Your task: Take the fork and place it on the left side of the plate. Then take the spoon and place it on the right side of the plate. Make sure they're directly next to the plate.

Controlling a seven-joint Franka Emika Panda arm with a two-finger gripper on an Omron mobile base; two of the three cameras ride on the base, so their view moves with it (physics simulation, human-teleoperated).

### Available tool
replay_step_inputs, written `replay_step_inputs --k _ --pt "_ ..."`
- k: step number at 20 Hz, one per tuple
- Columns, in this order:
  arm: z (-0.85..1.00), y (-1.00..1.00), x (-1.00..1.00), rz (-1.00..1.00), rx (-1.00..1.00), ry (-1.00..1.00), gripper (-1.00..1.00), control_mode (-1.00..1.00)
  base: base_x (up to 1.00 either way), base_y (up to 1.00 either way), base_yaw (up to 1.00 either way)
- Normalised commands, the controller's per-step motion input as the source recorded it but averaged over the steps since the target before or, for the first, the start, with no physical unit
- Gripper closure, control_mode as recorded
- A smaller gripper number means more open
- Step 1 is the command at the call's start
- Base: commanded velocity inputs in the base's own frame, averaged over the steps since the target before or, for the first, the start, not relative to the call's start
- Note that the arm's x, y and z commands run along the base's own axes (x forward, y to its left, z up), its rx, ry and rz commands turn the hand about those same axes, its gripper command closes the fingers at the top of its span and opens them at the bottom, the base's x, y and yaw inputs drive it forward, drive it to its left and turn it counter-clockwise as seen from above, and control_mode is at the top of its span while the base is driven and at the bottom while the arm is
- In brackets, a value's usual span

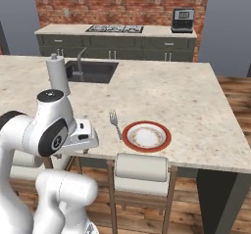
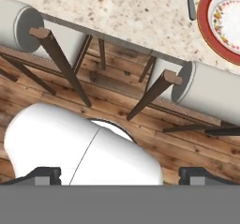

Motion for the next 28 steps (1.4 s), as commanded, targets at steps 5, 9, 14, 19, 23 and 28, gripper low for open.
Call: replay_step_inputs --k 5,9,14,19,23,28 --pt "0.00 0.00 0.00 0.00 0.00 0.00 -1.00 1.00 -0.60 -0.01 0.00" --pt "0.00 0.00 0.00 0.00 0.00 0.00 -1.00 1.00 -1.00 0.00 0.00" --pt "0.00 0.00 0.00 0.00 0.00 0.00 -1.00 1.00 -0.93 0.37 -0.01" --pt "0.00 0.00 0.00 0.00 0.00 0.00 -1.00 1.00 -0.56 1.00 0.00" --pt "0.00 0.00 0.00 0.00 0.00 0.00 -1.00 1.00 -0.37 1.00 0.00" --pt "0.00 0.00 0.00 0.00 0.00 0.00 -1.00 1.00 -0.13 1.00 -0.05"
